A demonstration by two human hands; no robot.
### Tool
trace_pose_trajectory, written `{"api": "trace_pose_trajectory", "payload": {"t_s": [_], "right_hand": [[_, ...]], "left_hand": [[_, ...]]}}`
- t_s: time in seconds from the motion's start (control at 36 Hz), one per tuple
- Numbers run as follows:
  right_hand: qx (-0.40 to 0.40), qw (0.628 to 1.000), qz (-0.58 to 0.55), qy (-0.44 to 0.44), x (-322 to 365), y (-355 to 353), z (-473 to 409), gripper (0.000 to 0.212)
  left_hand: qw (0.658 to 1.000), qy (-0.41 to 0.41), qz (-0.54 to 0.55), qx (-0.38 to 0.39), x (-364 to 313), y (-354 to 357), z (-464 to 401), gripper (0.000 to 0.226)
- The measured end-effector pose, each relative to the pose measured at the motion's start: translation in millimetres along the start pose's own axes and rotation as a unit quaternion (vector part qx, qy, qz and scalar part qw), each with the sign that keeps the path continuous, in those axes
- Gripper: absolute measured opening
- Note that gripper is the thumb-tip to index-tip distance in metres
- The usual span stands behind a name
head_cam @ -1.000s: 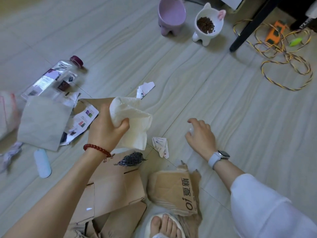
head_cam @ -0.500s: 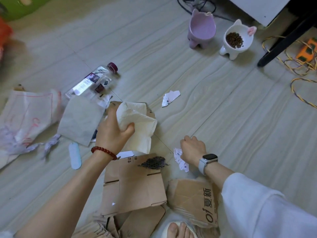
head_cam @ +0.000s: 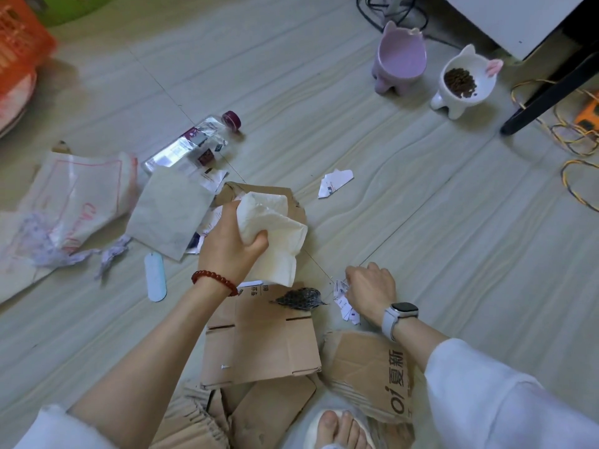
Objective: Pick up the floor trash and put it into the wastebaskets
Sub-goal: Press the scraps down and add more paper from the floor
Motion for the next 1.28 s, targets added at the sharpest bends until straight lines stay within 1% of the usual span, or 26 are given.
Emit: {"api": "trace_pose_trajectory", "payload": {"t_s": [0.14,0.25,0.31,0.33,0.39,0.42,0.5,0.58,0.64,0.69,0.78,0.86,0.94,1.0,1.08,1.14,1.19,1.25,1.28], "right_hand": [[-0.010,0.999,0.041,-0.027,3,3,5,0.021],[-0.008,0.995,0.075,-0.062,6,-4,4,0.019],[-0.045,0.994,0.083,-0.055,3,-13,-2,0.018],[-0.058,0.994,0.060,-0.064,3,-19,-7,0.014],[-0.080,0.995,-0.002,-0.065,-4,-31,-22,0.026],[-0.106,0.992,-0.022,-0.060,-8,-41,-32,0.030],[-0.157,0.985,-0.046,-0.045,-15,-70,-69,0.030],[-0.148,0.988,-0.024,-0.041,-18,-88,-111,0.029],[-0.126,0.991,0.009,-0.053,-16,-93,-137,0.028],[-0.078,0.994,0.033,-0.065,-13,-92,-159,0.028],[-0.004,0.998,0.031,-0.061,-10,-89,-178,0.025],[0.002,0.999,0.016,-0.047,-9,-91,-183,0.025],[-0.002,0.997,0.052,-0.059,-7,-92,-178,0.030],[-0.003,0.996,0.059,-0.061,-8,-90,-174,0.029],[-0.048,0.997,0.036,-0.049,-7,-91,-166,0.018],[-0.113,0.993,-0.020,-0.031,-2,-100,-159,0.014],[-0.189,0.977,-0.095,-0.018,7,-115,-147,0.018],[-0.269,0.951,-0.151,-0.028,22,-136,-131,0.018],[-0.296,0.939,-0.171,-0.040,32,-147,-123,0.016]], "left_hand": [[1.000,0.002,0.002,-0.014,0,1,1,0.049],[1.000,0.006,0.000,-0.022,-1,1,1,0.048],[0.999,0.005,-0.001,-0.034,-1,-1,1,0.046],[0.999,0.006,-0.003,-0.041,-1,-2,0,0.046],[0.998,0.011,-0.006,-0.057,-2,-4,-3,0.046],[0.998,0.015,-0.008,-0.066,-1,-6,-5,0.047],[0.995,0.012,-0.006,-0.094,-1,-12,-9,0.049],[0.992,0.001,-0.008,-0.124,2,-22,-9,0.047],[0.989,-0.009,-0.007,-0.145,5,-31,-8,0.046],[0.987,-0.024,-0.005,-0.160,8,-41,-7,0.046],[0.983,-0.046,-0.008,-0.180,10,-55,-4,0.048],[0.978,-0.066,-0.014,-0.196,12,-68,0,0.055],[0.975,-0.083,-0.015,-0.205,12,-74,4,0.050],[0.975,-0.089,-0.011,-0.205,11,-75,5,0.048],[0.975,-0.087,-0.017,-0.202,9,-78,4,0.049],[0.975,-0.076,-0.019,-0.209,6,-83,3,0.050],[0.973,-0.061,-0.021,-0.222,3,-91,1,0.050],[0.972,-0.041,-0.024,-0.232,0,-101,1,0.052],[0.971,-0.030,-0.026,-0.236,-1,-107,3,0.054]]}}
Point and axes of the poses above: each hand's wrist, its own z-axis away from the middle knuckle, its own y-axis out of the palm, x = y × z, the point moved 4 cm from there along -z, towards the middle knuckle, and after that the axes turned 11 degrees about z, right-handed, at the moved point
